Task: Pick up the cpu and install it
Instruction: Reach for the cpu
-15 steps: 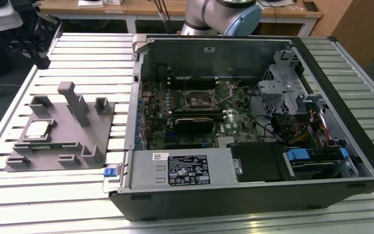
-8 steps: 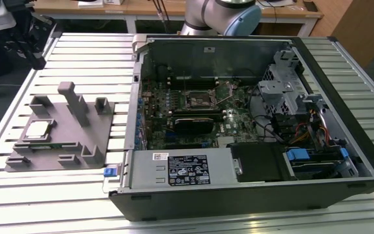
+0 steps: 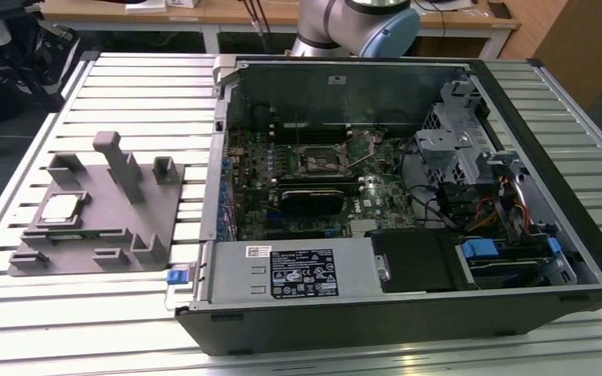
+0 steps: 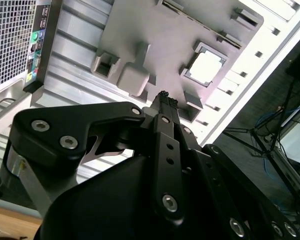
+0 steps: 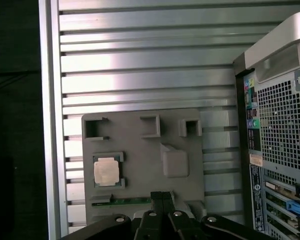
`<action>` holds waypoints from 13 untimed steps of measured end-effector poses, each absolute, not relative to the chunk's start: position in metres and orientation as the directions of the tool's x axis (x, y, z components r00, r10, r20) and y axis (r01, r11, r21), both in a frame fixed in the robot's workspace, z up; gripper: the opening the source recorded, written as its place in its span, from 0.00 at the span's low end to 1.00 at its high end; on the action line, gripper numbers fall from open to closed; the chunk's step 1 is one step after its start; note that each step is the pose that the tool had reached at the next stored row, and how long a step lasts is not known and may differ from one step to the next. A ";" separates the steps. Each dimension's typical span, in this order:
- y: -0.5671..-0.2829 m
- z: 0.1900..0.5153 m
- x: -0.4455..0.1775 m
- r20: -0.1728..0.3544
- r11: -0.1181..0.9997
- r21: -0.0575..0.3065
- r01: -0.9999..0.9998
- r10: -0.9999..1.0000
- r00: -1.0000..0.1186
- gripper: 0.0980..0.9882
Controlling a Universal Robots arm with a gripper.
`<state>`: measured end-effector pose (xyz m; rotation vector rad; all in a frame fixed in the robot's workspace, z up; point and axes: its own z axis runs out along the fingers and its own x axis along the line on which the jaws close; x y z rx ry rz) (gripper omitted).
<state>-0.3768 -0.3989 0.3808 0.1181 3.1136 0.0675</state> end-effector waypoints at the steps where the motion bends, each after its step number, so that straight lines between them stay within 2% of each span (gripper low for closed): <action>1: -0.399 0.381 -0.378 -0.023 0.996 0.044 0.075 0.076 -0.997 0.01; 13: -0.399 0.379 -0.398 -0.023 0.996 0.044 0.075 0.076 -0.997 0.01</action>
